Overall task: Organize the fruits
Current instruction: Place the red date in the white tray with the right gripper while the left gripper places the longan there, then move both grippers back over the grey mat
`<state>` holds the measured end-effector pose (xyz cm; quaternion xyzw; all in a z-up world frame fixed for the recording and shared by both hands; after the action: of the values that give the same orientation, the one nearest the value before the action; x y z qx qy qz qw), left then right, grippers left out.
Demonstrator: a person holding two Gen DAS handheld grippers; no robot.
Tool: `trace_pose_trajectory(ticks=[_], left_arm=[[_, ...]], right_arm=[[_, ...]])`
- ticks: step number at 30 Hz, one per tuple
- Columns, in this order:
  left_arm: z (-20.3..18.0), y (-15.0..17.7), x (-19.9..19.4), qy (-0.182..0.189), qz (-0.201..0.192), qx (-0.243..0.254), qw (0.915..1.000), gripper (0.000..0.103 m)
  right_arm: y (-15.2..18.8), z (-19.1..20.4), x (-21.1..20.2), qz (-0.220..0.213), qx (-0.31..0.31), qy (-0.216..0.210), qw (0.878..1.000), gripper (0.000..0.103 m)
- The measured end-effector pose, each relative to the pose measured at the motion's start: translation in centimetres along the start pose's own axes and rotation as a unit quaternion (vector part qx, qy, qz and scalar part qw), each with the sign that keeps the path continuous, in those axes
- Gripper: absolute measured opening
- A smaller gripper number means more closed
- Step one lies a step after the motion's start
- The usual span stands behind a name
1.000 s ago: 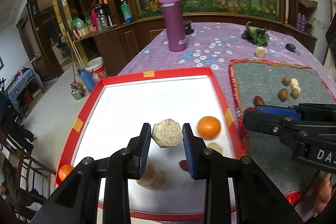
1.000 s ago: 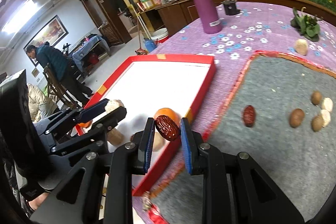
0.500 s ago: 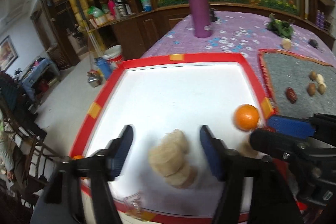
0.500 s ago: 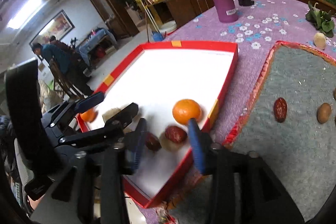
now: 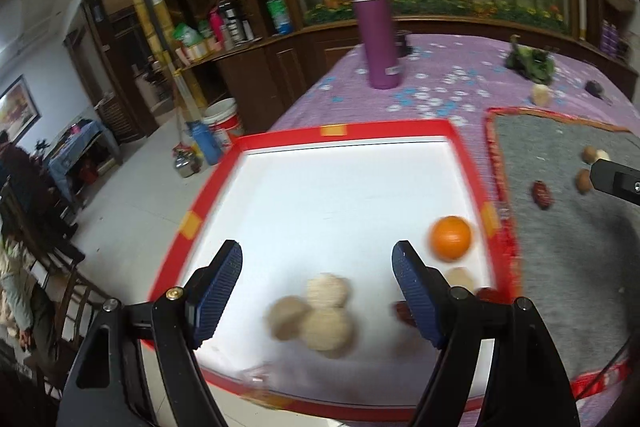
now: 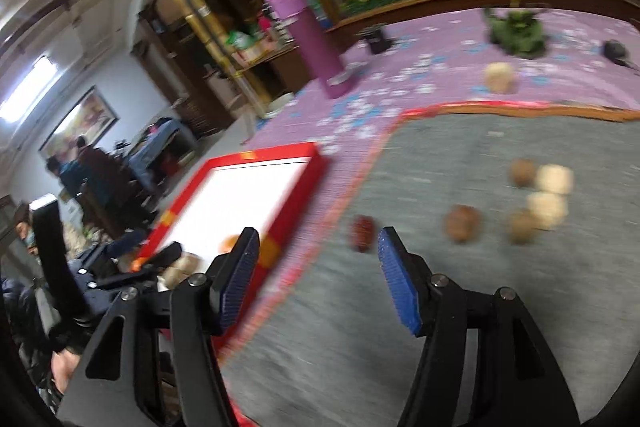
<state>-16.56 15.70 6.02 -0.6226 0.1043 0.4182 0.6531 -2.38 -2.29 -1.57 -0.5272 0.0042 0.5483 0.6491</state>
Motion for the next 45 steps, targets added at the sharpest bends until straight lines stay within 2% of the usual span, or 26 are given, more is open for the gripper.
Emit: trace_pose_trajectory(ticks=[6, 12, 25, 45], left_arm=[[-3.5, -0.3, -0.9, 0.028, -0.003, 0.029, 0.9992, 0.081], [-6.4, -0.2, -1.4, 0.040, 0.002, 0.052, 0.9978, 0.081], [-9.2, -0.2, -2.1, 0.027, 0.001, 0.080, 0.9964, 0.081], [-10.8, -0.1, -1.6, 0.028, 0.010, 0.095, 0.9950, 0.081]], right_arm=[[1.2, -4.8, -3.3, 0.000, 0.022, 0.047, 0.999, 0.064], [1.5, -6.9, -3.6, -0.002, 0.045, 0.034, 0.998, 0.066], [1.3, -7.7, -3.4, -0.019, 0.059, 0.021, 0.998, 0.067], [1.3, -7.7, -3.6, -0.020, 0.058, 0.013, 0.998, 0.067]])
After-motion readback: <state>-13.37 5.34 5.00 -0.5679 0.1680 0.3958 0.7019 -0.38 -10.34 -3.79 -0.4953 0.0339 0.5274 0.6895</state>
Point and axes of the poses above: each gripper's, at about its wrist camera, not at the fingertips, and x roughly the way its jaws point, z to its left, y to its underside, the point moved 1 cm from there along x, roughly the way its jaws point, and after that the axes turned 5 degrees about y, right-handed, at the moved point
